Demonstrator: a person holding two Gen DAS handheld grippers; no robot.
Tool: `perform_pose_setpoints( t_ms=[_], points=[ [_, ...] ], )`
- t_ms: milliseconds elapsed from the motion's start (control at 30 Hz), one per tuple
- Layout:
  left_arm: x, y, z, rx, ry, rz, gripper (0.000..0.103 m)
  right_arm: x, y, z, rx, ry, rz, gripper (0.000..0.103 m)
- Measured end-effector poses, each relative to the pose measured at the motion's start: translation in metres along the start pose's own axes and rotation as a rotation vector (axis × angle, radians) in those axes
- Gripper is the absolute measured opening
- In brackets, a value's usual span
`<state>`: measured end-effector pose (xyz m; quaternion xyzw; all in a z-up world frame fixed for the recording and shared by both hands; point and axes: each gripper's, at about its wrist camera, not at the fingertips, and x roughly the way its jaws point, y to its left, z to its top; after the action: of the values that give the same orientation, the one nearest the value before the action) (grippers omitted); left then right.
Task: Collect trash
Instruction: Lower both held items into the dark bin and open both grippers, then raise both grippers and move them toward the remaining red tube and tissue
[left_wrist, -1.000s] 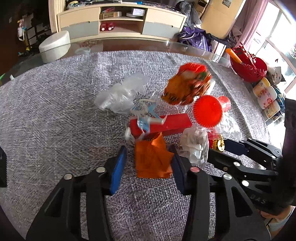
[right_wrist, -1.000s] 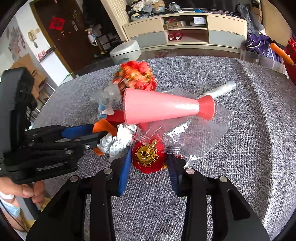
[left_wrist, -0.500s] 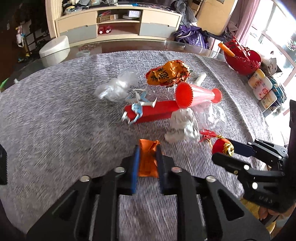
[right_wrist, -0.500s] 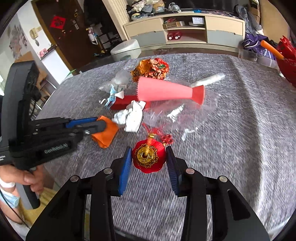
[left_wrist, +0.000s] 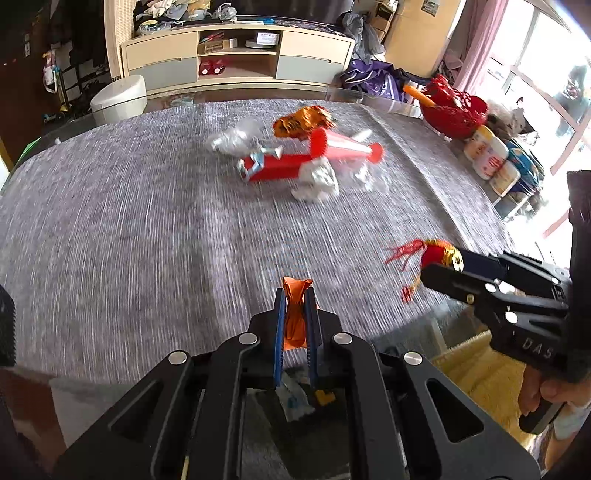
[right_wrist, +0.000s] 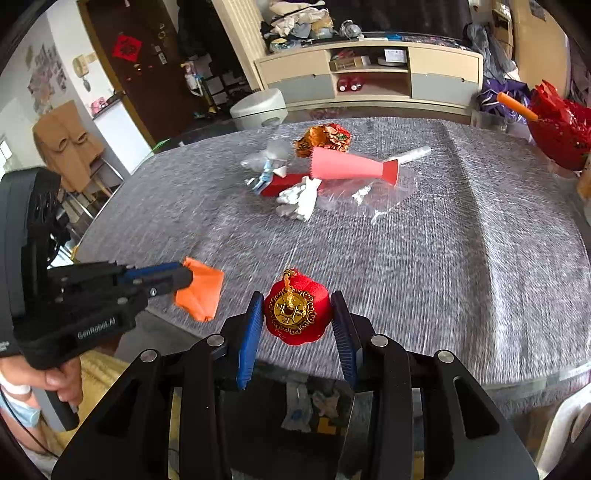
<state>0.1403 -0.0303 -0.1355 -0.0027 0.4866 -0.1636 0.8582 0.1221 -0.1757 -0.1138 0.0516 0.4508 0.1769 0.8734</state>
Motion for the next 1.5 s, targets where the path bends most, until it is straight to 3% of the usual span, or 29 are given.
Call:
perform_pose_setpoints(
  t_ms=[333, 833, 1033, 1267, 1367, 1500],
  points=[
    [-0.018, -0.015, -0.061, 0.006, 0.028, -0.015, 0.008, -0.008, 0.007, -0.049, 0.025, 0.053, 0.010, 0.038],
    [0.032, -0.020, -0.152, -0.030, 0.192, -0.064, 0.009, 0.049, -0.011, -0.131, 0.144, 0.258, 0.006, 0.038],
    [0.043, -0.020, -0.160, -0.032, 0.222, -0.081, 0.009, 0.060, -0.010, -0.137, 0.142, 0.296, 0.004, 0.038],
    [0.050, -0.017, -0.160, -0.052, 0.248, -0.080, 0.021, 0.065, -0.014, -0.136, 0.150, 0.310, -0.031, 0.039],
    [0.050, -0.014, -0.158, -0.061, 0.250, -0.075, 0.027, 0.065, -0.017, -0.134, 0.161, 0.306, -0.036, 0.063],
    [0.047, -0.013, -0.154, -0.056, 0.243, -0.067, 0.035, 0.060, -0.023, -0.127, 0.177, 0.288, -0.037, 0.064]
  ],
)
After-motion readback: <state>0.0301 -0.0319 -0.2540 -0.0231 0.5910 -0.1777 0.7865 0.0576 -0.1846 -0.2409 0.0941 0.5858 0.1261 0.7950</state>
